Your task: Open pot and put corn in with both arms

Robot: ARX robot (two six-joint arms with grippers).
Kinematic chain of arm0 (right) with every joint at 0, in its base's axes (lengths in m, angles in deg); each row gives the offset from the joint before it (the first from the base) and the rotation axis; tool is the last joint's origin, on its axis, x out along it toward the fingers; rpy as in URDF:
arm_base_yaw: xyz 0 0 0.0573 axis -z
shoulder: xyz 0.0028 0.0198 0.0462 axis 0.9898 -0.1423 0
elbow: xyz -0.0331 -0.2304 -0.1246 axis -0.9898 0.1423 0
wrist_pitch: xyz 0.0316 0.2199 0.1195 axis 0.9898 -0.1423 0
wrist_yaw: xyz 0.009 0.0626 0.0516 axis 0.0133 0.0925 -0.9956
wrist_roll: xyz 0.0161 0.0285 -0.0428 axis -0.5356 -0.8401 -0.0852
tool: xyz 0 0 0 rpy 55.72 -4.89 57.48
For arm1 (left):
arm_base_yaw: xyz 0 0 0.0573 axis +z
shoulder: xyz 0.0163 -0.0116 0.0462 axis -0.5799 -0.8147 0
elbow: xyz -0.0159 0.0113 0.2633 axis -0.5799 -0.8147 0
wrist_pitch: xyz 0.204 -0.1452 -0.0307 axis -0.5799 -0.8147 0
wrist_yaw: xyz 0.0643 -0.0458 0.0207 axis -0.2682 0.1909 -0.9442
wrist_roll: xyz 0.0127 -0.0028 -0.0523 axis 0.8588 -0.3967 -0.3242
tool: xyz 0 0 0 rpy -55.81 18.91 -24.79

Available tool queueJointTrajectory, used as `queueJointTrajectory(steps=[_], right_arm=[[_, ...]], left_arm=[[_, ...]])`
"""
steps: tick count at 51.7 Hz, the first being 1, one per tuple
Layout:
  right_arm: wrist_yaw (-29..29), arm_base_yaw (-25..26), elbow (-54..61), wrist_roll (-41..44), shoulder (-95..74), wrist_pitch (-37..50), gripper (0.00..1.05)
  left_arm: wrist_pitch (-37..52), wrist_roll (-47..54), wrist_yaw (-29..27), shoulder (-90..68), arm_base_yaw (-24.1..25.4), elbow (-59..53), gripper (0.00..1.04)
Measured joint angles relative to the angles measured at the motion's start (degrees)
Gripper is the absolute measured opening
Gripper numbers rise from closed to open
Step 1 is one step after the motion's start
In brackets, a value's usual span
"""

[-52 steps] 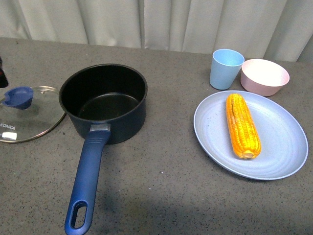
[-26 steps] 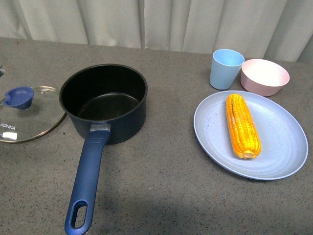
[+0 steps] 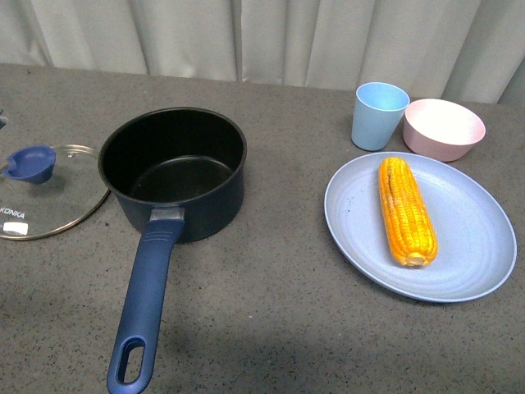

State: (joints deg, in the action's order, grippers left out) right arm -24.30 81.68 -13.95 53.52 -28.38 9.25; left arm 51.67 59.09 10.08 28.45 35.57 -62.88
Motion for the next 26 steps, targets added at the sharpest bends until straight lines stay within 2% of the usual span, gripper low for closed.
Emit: queueJointTrajectory(steps=[26], right_arm=[[-0.02, 0.0, 0.0, 0.0, 0.0, 0.0, 0.95]], left_arm=[[-21.68, 0.0, -0.02, 25.27, -0.02, -0.96, 0.04]])
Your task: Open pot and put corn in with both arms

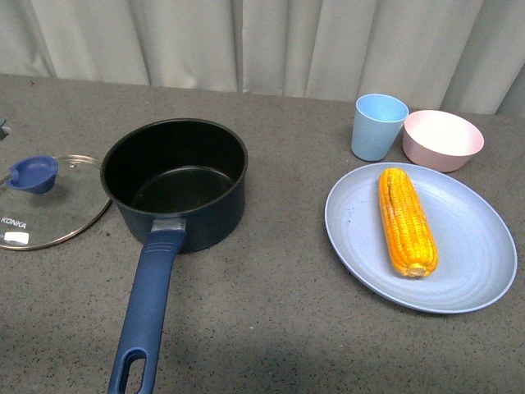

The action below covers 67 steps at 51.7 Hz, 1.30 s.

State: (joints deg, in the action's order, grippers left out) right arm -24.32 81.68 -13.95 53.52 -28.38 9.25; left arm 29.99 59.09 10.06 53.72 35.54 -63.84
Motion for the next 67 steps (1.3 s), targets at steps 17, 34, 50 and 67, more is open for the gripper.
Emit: queueJointTrajectory(steps=[17, 34, 50, 67], right_arm=[[0.0, 0.0, 0.0, 0.0, 0.0, 0.0, 0.95], [0.0, 0.0, 0.0, 0.0, 0.0, 0.0, 0.95], [0.0, 0.0, 0.0, 0.0, 0.0, 0.0, 0.95], [0.0, 0.0, 0.0, 0.0, 0.0, 0.0, 0.95]], left_arm=[[-9.11, 0.0, 0.0, 9.77, 0.0, -0.02, 0.04], [-16.37, 0.0, 0.02, 17.11, 0.0, -0.02, 0.04], [-20.74, 0.0, 0.02, 21.44, 0.0, -0.02, 0.04], [-31.36, 0.0, 0.0, 31.69, -0.02, 0.0, 0.04]])
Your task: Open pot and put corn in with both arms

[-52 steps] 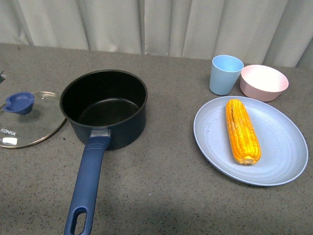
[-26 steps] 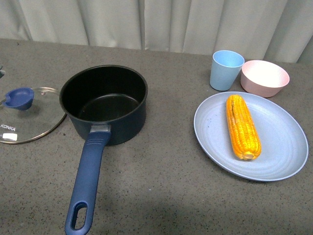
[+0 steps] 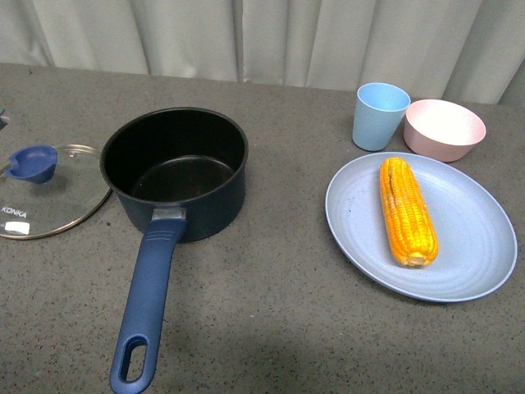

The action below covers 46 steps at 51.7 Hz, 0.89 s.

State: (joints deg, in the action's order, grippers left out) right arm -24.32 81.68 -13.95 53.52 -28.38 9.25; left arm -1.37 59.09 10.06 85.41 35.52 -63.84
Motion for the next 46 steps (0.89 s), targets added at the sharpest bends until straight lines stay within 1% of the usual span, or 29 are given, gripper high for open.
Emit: queueJointTrajectory(steps=[5, 7, 11, 12, 16, 20, 24, 26, 27, 34, 38, 41, 44, 46], right_arm=[[0.0, 0.0, 0.0, 0.0, -0.02, 0.0, 0.95], [0.0, 0.0, 0.0, 0.0, -0.02, 0.0, 0.95], [0.0, 0.0, 0.0, 0.0, 0.0, 0.0, 0.95], [0.11, 0.0, 0.0, 0.15, -0.02, -0.04, 0.95], [1.09, 0.04, -0.98, 3.48, -2.21, -3.3, 0.95], [-0.22, 0.44, -1.6, 4.98, -6.8, -2.78, 0.95], [-1.55, 0.63, -2.93, 4.44, -15.17, 1.92, 0.95], [-1.7, 0.55, -3.8, 3.96, -19.78, 4.85, 0.95], [-1.77, 0.44, -4.44, 3.48, -22.99, 6.84, 0.95], [-1.51, -1.29, -9.6, 0.33, -44.7, 18.25, 0.95], [-1.36, -2.47, -12.98, -1.68, -55.34, 20.83, 0.95], [-0.13, -3.3, -15.87, -3.34, -63.58, 21.62, 0.95], [0.46, -3.93, -18.97, -4.94, -70.99, 21.33, 0.95], [1.81, -4.55, -22.32, -6.08, -77.59, 20.2, 0.95]], left_arm=[[-0.04, 0.0, 0.0, 0.0, 0.02, 0.0, 0.04], [-0.04, -0.07, 0.0, 0.0, 0.02, 0.0, 0.06], [-0.04, -0.02, 0.0, 0.04, 0.0, 0.0, 0.2], [-0.04, -0.02, 0.0, 0.04, 0.02, 0.0, 0.21], [-0.04, -0.02, 0.0, 0.04, 0.02, 0.0, 0.34], [-0.04, -0.02, 0.0, 0.07, 0.0, 0.0, 0.46], [-0.04, -0.02, 0.0, 0.07, 0.0, 0.0, 0.57], [-0.04, -0.02, 0.0, 0.09, 0.0, 0.0, 0.64], [-0.04, -0.02, 0.0, 0.09, 0.02, 0.0, 0.66], [-0.04, -0.02, 0.0, 0.09, 0.02, 0.0, 0.88], [-0.04, 0.0, 0.0, 0.09, 0.02, 0.0, 0.99], [-0.04, 0.02, 0.0, 0.09, 0.02, 0.0, 0.98], [-0.04, 0.0, 0.0, 0.09, 0.02, 0.0, 0.98], [-0.04, 0.0, 0.0, 0.09, 0.0, 0.0, 0.98]])
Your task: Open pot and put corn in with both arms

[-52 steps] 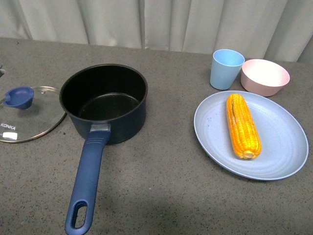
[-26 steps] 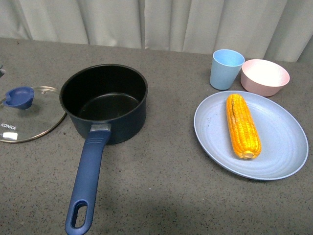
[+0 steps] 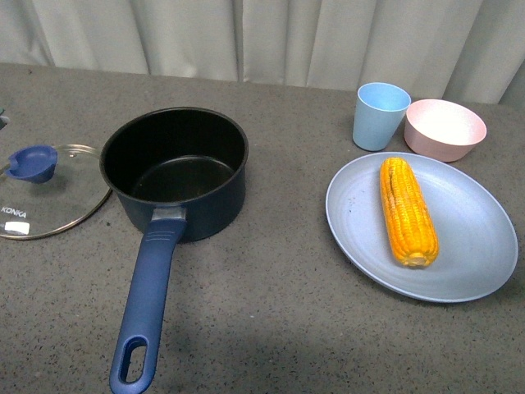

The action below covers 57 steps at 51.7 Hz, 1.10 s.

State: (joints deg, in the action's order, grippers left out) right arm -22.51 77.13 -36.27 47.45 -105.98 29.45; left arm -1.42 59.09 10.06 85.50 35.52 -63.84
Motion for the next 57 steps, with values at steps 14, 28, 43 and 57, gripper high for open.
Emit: queueJointTrajectory(steps=[14, 28, 43, 57], right_arm=[[0.35, -2.8, -18.58, -7.98, -24.76, -8.02, 0.95], [1.46, -6.62, -29.33, -10.27, -36.35, -12.48, 0.95], [1.46, -9.14, -36.61, -11.37, -42.69, -17.35, 0.95], [0.24, -9.38, -37.62, -11.89, -43.8, -18.71, 0.46]], left_arm=[[0.0, 0.02, 0.0, 0.0, 0.0, 0.0, 0.98], [0.0, 0.0, 0.0, 0.0, 0.02, 0.0, 0.98], [0.0, 0.0, 0.0, 0.0, 0.02, 0.0, 0.98], [0.0, 0.0, 0.0, 0.0, 0.02, 0.0, 0.98]])
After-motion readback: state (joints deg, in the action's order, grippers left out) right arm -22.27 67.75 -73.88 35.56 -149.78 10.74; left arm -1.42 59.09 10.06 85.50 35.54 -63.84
